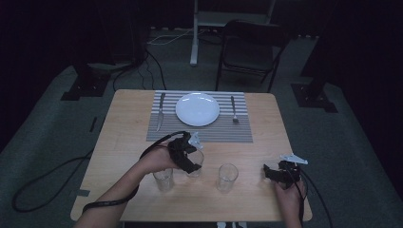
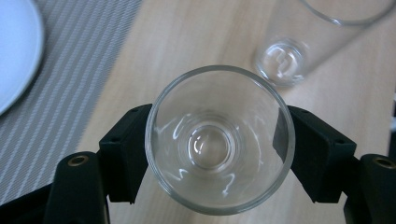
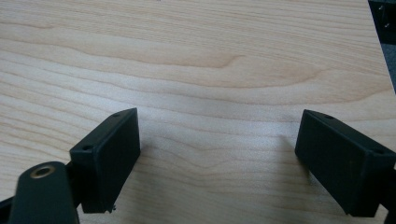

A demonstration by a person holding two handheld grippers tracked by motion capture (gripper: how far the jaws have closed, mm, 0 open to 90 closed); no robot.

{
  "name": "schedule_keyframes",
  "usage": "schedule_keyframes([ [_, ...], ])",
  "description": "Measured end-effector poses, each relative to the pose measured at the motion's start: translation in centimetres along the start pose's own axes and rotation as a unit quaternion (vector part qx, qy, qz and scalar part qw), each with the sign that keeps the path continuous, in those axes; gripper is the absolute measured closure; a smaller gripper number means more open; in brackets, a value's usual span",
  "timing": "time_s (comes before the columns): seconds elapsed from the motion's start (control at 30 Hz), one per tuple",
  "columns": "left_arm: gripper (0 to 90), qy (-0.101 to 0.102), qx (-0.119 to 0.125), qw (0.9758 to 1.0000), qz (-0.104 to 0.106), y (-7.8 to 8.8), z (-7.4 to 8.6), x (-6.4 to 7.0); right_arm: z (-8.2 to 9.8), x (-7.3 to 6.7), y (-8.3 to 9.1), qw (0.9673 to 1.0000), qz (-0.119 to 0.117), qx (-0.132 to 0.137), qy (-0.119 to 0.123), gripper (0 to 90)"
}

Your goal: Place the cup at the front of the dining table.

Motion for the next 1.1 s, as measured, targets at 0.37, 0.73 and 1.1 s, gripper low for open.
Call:
schedule_keyframes([
  [0.37,29.0,0.061,0.008,0.9969,-0.048,0.9,0.0,-3.9,0.0,0.0,0.0,1.0,0.0,0.001,0.001,13.8],
  [0.73,29.0,0.12,0.001,0.9871,-0.106,2.5,1.2,-8.7,0.0,0.0,0.0,1.0,0.0,0.0,0.0,13.8],
  [1.1,29.0,0.176,0.02,0.9753,-0.132,2.5,1.4,-12.7,0.0,0.0,0.0,1.0,0.0,0.0,0.0,13.8],
])
Point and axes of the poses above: each handheld gripper's, and its own axes: y roughly backward along the jaws, z roughly out of its underside, x roughly to its right, the point moved 5 cm from there along -y, roughly forward along the jaws, and after that the axes turned 2 degrees about -y, right-handed, at the moved point
